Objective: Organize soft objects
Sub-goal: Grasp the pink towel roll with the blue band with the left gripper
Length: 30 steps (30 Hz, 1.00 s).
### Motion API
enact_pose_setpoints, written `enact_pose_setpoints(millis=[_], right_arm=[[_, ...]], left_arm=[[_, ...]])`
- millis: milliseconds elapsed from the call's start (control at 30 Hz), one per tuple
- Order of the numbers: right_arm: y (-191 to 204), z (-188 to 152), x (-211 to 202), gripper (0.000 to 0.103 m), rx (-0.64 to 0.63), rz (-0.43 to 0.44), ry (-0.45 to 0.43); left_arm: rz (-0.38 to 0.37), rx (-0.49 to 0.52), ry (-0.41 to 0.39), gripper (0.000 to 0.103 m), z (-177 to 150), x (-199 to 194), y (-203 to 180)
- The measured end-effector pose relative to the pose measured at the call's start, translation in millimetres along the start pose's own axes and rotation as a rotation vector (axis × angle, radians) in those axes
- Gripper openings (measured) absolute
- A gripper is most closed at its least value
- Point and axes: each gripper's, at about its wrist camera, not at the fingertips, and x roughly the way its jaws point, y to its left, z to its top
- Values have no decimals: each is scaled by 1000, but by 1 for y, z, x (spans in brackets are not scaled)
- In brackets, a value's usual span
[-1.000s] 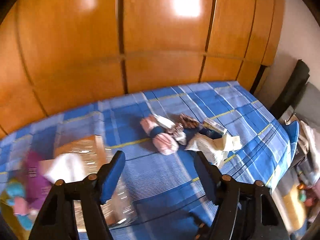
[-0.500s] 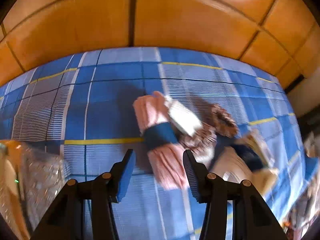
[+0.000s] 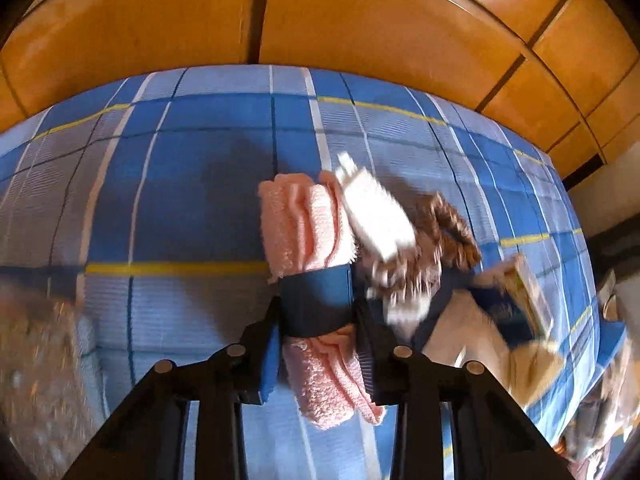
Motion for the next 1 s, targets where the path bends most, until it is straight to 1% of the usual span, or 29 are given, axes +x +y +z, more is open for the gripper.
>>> enact_pose_setpoints(millis=[167, 267, 300, 467, 500, 600, 633, 700, 867, 933, 1000], right_arm=[[1, 0, -1, 67, -43, 8, 28], [-1, 2, -5, 66, -59, 23, 71], [-4, 3, -7, 63, -53, 22, 85], [-32, 2, -26, 55, -35, -55, 87], [-37, 2, -30, 53, -34, -74, 88], [-49, 7, -41, 51, -42, -137, 76], [-51, 11, -43, 49, -47, -147, 68], [-52, 22, -48, 48, -58, -157, 47], [-48, 66, -52, 48, -127, -151, -18], [-43, 87, -44, 47, -169, -150, -32], [-37, 109, -29, 47, -213, -139, -26]], left_arm=[[-23, -6, 15, 34, -36, -17, 12], [-20, 45, 16, 34, -57, -28, 12], [-17, 63, 13, 34, -63, -27, 8], [-16, 161, -21, 34, -103, -44, 9], [-18, 176, -31, 34, -108, -46, 10], [-26, 208, -64, 35, -119, -48, 12], [-31, 210, -72, 35, -121, -48, 13], [-47, 213, -79, 36, -122, -47, 17], [-72, 213, -97, 37, -122, -41, 18], [-73, 224, -107, 37, -123, -41, 17], [-77, 234, -113, 37, -123, -40, 17]])
